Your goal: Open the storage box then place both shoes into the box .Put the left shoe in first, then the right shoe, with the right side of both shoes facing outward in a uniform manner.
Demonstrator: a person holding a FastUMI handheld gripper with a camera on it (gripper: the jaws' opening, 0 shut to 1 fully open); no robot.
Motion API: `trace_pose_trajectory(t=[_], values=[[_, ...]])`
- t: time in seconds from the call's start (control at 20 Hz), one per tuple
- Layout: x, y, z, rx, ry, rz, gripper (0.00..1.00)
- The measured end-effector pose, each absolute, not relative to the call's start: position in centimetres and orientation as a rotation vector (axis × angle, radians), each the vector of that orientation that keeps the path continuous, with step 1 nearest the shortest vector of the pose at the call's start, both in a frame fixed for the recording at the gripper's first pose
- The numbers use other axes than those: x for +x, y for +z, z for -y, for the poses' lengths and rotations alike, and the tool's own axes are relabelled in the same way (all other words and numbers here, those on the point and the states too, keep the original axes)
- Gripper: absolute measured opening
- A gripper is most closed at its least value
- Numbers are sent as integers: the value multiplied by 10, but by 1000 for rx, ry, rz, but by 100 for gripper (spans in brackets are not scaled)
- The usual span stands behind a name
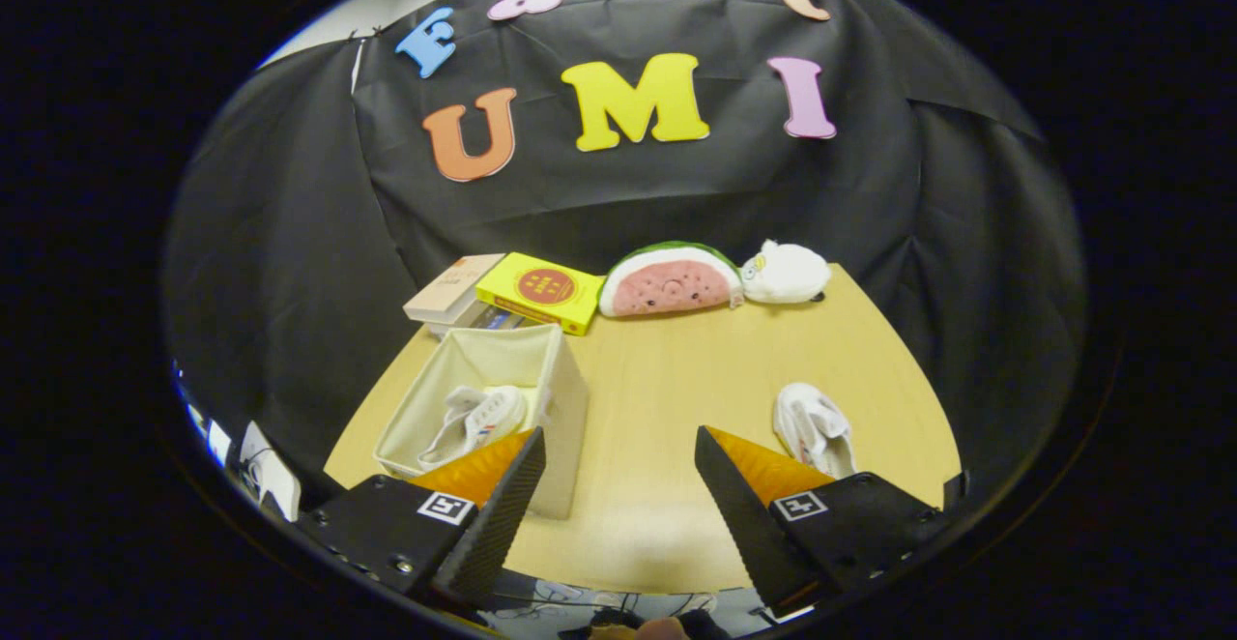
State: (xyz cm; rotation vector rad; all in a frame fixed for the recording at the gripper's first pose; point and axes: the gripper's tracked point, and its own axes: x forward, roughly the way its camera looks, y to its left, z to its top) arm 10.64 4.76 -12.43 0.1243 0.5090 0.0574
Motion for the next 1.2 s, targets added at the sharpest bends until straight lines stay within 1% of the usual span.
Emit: trace_pose_trajectory(t=[0.35, 0.55, 0.85, 1.2], values=[[75, -169, 91, 122, -91, -555, 96], [81, -199, 136, 133, -115, -604, 96], [121, -255, 179, 86, -91, -707, 96], [171, -313, 198, 37, -34, -823, 97]])
